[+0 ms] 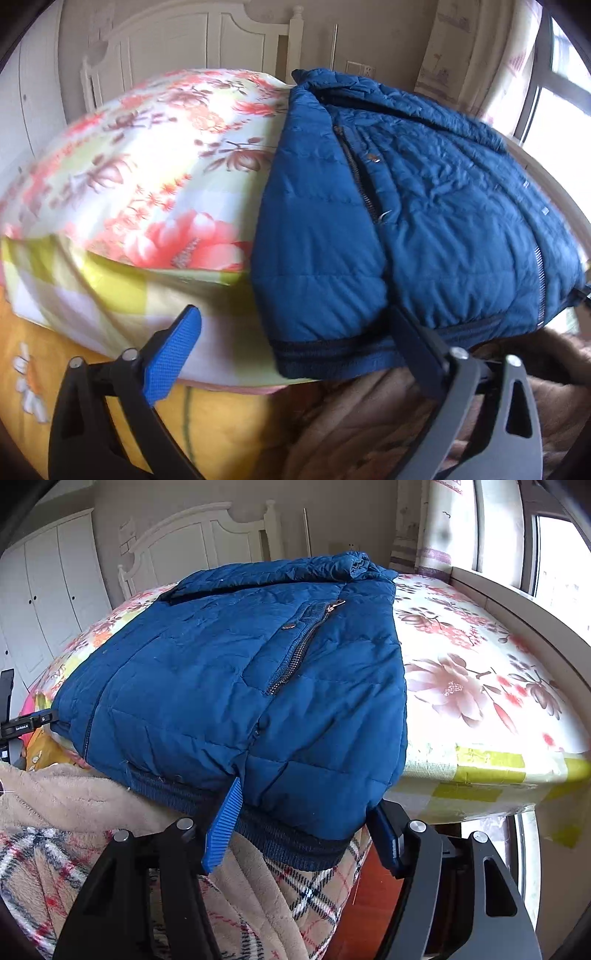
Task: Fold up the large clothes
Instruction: 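Close both tools on the ribbed hem and raise the jacket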
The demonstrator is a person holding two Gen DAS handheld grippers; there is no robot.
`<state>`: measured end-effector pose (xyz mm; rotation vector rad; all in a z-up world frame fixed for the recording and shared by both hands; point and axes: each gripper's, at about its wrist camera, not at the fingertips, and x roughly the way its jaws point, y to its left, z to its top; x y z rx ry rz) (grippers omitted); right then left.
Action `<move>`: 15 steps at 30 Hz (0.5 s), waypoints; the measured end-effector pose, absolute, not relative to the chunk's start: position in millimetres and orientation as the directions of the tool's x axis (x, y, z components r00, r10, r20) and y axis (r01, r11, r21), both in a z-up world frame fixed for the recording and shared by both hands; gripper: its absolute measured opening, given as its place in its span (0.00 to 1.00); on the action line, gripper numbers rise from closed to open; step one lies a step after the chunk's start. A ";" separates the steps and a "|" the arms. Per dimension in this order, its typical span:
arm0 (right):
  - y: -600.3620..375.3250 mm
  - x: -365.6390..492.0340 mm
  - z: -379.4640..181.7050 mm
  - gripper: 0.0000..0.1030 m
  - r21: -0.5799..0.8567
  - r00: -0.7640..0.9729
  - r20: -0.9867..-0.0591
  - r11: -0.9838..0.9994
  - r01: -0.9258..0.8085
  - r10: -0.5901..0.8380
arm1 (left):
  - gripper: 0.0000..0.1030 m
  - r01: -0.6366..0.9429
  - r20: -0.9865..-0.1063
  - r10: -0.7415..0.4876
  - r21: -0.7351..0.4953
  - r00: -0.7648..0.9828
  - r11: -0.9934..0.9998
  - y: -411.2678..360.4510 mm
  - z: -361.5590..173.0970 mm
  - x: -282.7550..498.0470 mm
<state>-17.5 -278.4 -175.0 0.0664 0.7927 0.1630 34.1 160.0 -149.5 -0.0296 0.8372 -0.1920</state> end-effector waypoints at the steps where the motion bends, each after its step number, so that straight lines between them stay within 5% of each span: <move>1: -277.8 -18.2 -175.3 0.64 0.117 0.692 -0.702 0.986 -0.121 0.168 | 0.72 0.178 -0.734 -0.205 -0.116 0.647 0.977 157.0 -149.4 32.9; 2: -277.1 -19.0 -175.6 0.64 0.110 0.694 -0.701 0.986 -0.123 0.165 | 0.63 0.202 -0.732 -0.230 -0.128 0.642 0.971 153.1 -148.5 31.4; 4: -275.8 -20.4 -175.6 0.59 0.095 0.701 -0.694 0.986 -0.134 0.162 | 0.62 0.202 -0.733 -0.212 -0.103 0.647 0.974 148.1 -148.1 30.6; 6: -273.2 -23.9 -175.1 0.46 0.090 0.705 -0.689 0.985 -0.149 0.169 | 0.51 0.206 -0.723 -0.234 -0.129 0.650 0.970 150.8 -148.2 29.4; 8: -268.9 -29.9 -170.9 0.30 0.064 0.705 -0.689 0.984 -0.168 0.166 | 0.21 0.234 -0.713 -0.234 -0.101 0.661 0.967 145.3 -141.6 20.2; 15: -267.2 -37.0 -162.8 0.21 0.023 0.734 -0.664 0.985 -0.170 0.142 | 0.16 0.239 -0.653 -0.166 0.024 0.739 0.971 125.5 -119.5 3.9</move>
